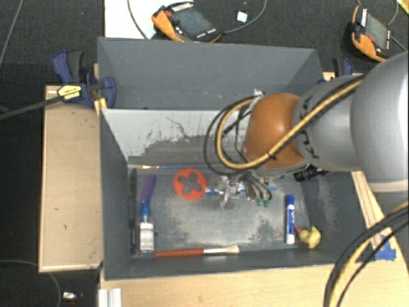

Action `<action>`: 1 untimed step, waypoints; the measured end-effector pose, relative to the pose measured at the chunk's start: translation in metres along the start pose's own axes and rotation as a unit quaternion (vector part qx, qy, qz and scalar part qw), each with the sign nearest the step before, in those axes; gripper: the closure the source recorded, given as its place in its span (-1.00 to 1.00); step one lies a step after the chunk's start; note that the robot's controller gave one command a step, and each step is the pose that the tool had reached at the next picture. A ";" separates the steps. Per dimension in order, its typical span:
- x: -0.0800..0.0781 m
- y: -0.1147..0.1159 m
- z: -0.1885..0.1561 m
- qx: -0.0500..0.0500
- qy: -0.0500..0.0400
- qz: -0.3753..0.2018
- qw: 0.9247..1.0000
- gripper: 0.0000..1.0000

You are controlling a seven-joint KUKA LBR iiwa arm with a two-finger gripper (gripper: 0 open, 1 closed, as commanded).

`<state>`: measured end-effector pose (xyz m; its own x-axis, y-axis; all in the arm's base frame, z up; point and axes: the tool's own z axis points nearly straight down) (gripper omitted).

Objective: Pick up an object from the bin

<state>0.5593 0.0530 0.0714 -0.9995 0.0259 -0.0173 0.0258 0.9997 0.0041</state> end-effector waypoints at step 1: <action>0.000 0.000 -0.001 0.000 0.000 0.000 1.000 1.00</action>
Offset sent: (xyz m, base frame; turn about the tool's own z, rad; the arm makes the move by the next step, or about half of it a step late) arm 0.0000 0.0000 0.0844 -0.0003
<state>0.5593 0.0530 0.0721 -0.9995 0.0255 -0.0179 0.0255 0.9997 0.0040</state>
